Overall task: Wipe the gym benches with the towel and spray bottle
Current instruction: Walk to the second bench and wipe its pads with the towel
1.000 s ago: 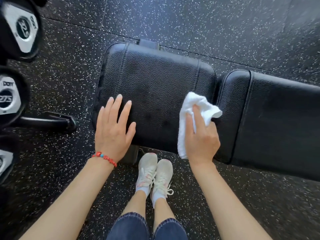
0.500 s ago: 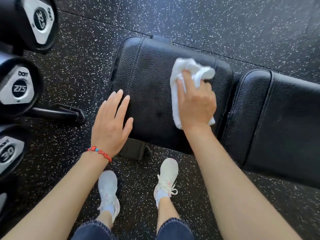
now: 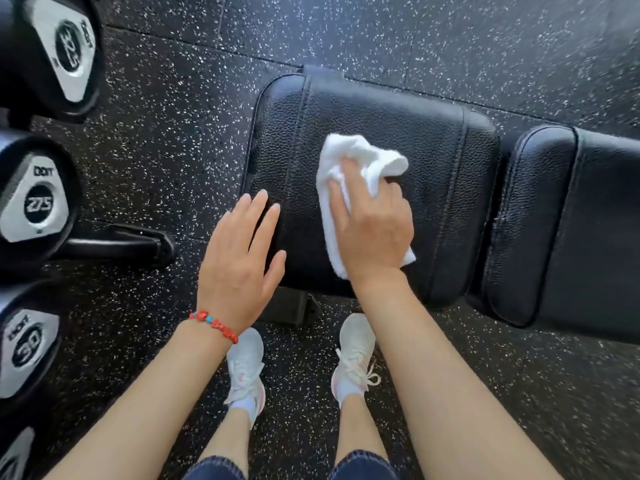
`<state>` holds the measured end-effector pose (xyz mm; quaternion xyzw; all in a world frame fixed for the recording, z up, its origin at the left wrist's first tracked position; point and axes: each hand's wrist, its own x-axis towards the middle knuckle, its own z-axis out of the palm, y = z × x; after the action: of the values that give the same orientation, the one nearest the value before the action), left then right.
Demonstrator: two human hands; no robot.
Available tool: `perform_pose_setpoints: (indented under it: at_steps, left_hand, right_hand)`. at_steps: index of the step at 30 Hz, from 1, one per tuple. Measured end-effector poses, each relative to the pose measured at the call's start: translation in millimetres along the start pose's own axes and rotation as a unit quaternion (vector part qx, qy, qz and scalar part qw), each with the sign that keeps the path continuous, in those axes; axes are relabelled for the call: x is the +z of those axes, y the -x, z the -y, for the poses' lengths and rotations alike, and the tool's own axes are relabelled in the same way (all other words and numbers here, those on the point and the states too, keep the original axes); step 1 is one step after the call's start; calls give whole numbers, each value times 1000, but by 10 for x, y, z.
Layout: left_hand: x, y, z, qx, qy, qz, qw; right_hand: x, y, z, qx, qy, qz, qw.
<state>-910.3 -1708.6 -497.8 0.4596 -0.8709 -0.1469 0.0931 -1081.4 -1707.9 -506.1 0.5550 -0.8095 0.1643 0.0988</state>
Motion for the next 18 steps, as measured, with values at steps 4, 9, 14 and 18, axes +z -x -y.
perform_pose_setpoints:
  at_steps: [4, 9, 14, 18]
  left_hand:
    - [16, 1, 94, 13, 10, 11, 1000]
    - [4, 4, 154, 30, 14, 24, 999]
    - [-55, 20, 219, 52, 22, 43, 998]
    - [-81, 58, 268, 67, 24, 42, 997]
  right_hand:
    - [246, -456, 198, 52, 0, -29, 998]
    - [131, -84, 279, 53, 11, -31, 998]
    - [-99, 394, 423, 51, -17, 13, 998]
    - [71, -187, 467, 75, -17, -4, 997]
